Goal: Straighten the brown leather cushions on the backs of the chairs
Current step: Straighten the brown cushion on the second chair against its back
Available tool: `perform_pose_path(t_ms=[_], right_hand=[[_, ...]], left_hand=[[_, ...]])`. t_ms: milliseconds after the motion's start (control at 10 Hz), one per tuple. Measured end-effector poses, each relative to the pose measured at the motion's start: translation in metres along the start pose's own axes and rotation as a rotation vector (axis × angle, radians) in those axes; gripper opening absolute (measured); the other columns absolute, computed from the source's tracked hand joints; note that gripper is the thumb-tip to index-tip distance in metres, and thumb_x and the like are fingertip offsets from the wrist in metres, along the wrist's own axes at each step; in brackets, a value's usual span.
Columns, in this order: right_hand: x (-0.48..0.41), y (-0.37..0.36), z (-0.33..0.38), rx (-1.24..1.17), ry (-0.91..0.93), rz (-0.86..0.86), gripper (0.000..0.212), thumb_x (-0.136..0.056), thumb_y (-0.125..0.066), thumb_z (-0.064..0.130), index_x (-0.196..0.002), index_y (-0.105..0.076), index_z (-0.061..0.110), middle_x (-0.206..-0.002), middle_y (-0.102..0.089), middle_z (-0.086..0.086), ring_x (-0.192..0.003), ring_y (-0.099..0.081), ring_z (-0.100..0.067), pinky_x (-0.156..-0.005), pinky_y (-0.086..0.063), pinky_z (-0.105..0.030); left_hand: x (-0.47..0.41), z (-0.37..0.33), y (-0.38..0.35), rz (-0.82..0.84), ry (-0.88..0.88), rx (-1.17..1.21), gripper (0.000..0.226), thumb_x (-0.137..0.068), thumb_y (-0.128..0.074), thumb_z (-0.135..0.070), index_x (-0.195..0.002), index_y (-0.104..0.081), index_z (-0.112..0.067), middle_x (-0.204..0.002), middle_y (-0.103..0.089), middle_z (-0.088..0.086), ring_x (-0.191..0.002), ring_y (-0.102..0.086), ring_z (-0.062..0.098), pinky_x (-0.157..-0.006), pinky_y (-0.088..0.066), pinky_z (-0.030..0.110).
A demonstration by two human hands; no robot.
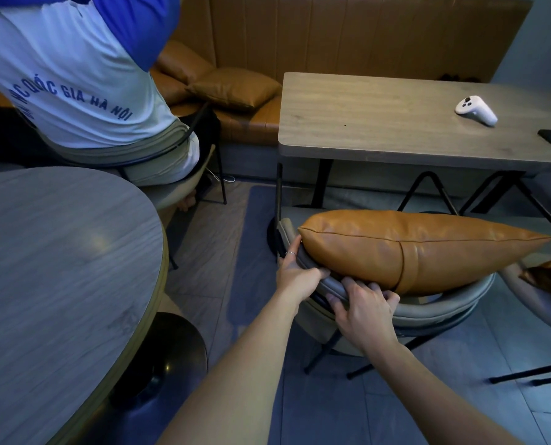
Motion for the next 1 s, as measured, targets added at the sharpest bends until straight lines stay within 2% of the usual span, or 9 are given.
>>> perform_pose_path(t_ms=[100,300,400,500,600,700,800,900,1000], right_hand=[[0.001,-0.002,0.001,0.038,0.023,0.002,0.022,-0.089,-0.069,0.039,-0.088,-0.064,0.017,-0.083,-0.073,-0.007,-0.086,-0.061,-0.036,-0.075,-0.025,-0.043],[0.001,-0.003,0.003,0.139,0.046,0.038,0.026,-0.09,-0.066,0.041,-0.093,-0.064,0.015,-0.089,-0.074,-0.008,-0.085,-0.062,-0.036,-0.075,-0.034,-0.045],[0.0,0.0,0.005,0.151,0.039,0.057,0.027,-0.091,-0.063,0.042,-0.095,-0.064,0.015,-0.095,-0.075,-0.008,-0.089,-0.063,-0.036,-0.076,-0.036,-0.046],[-0.002,0.007,0.007,0.171,-0.004,0.143,0.033,-0.098,-0.047,0.047,-0.111,-0.059,0.019,-0.117,-0.07,-0.004,-0.108,-0.059,-0.032,-0.084,-0.035,-0.046],[-0.003,0.014,0.009,0.131,-0.028,0.237,0.037,-0.099,-0.043,0.048,-0.121,-0.053,0.02,-0.131,-0.063,-0.003,-0.12,-0.053,-0.031,-0.093,-0.035,-0.047],[-0.008,0.021,0.007,0.1,-0.034,0.411,0.046,-0.098,-0.047,0.049,-0.133,-0.046,0.02,-0.141,-0.056,-0.005,-0.131,-0.046,-0.032,-0.103,-0.032,-0.049],[-0.011,0.039,0.003,-0.058,-0.063,0.518,0.045,-0.095,-0.055,0.043,-0.133,-0.049,0.021,-0.136,-0.058,-0.006,-0.13,-0.048,-0.032,-0.105,-0.032,-0.045],[-0.014,0.066,-0.004,-0.307,-0.154,0.528,0.034,-0.092,-0.061,0.032,-0.124,-0.062,0.02,-0.122,-0.067,-0.006,-0.115,-0.06,-0.03,-0.1,-0.046,-0.041],[-0.021,0.099,-0.012,-0.464,-0.192,0.578,0.015,-0.093,-0.063,0.023,-0.092,-0.074,0.013,-0.102,-0.073,-0.007,-0.096,-0.066,-0.023,-0.09,-0.055,-0.042]], left_hand=[[-0.001,0.001,0.001,0.0,-0.007,-0.019,0.102,-0.07,-0.086,-0.025,-0.148,-0.032,-0.06,-0.147,-0.05,-0.003,-0.133,-0.052,0.029,-0.107,-0.05,0.054],[-0.006,0.003,0.002,0.006,-0.006,-0.059,0.105,-0.063,-0.087,-0.033,-0.147,-0.031,-0.062,-0.15,-0.048,-0.002,-0.134,-0.052,0.029,-0.107,-0.05,0.054],[-0.002,0.001,0.004,0.01,-0.05,-0.128,0.101,-0.072,-0.086,-0.032,-0.153,-0.03,-0.055,-0.151,-0.049,0.001,-0.138,-0.048,0.028,-0.113,-0.044,0.048],[0.008,0.001,0.003,-0.031,-0.122,-0.206,0.094,-0.083,-0.08,-0.035,-0.157,-0.024,-0.051,-0.152,-0.05,0.003,-0.141,-0.045,0.029,-0.114,-0.04,0.042],[0.026,0.005,-0.001,-0.1,-0.163,-0.325,0.085,-0.09,-0.071,-0.048,-0.157,-0.02,-0.052,-0.152,-0.051,0.002,-0.139,-0.048,0.03,-0.105,-0.042,0.041],[0.045,0.005,0.003,-0.139,-0.184,-0.58,0.074,-0.097,-0.061,-0.048,-0.159,-0.021,-0.045,-0.143,-0.06,0.006,-0.131,-0.056,0.033,-0.097,-0.045,0.041],[0.064,-0.004,0.015,-0.13,-0.222,-0.916,0.04,-0.102,-0.052,-0.041,-0.139,-0.055,-0.027,-0.122,-0.069,0.008,-0.115,-0.064,0.033,-0.09,-0.051,0.04],[0.078,-0.025,0.025,-0.036,-0.228,-1.175,0.024,-0.102,-0.047,-0.029,-0.106,-0.067,-0.016,-0.108,-0.069,0.007,-0.102,-0.066,0.032,-0.08,-0.05,0.039],[0.095,-0.062,0.024,0.034,-0.276,-1.301,0.019,-0.098,-0.048,-0.025,-0.094,-0.064,-0.015,-0.1,-0.065,0.006,-0.097,-0.065,0.032,-0.074,-0.044,0.038]])
Point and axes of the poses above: each hand's wrist, its own x-axis away from the middle knuckle, its own y-axis out of the back of the hand, z = x × y, the point moved 1 cm from there along -x, towards the middle knuckle
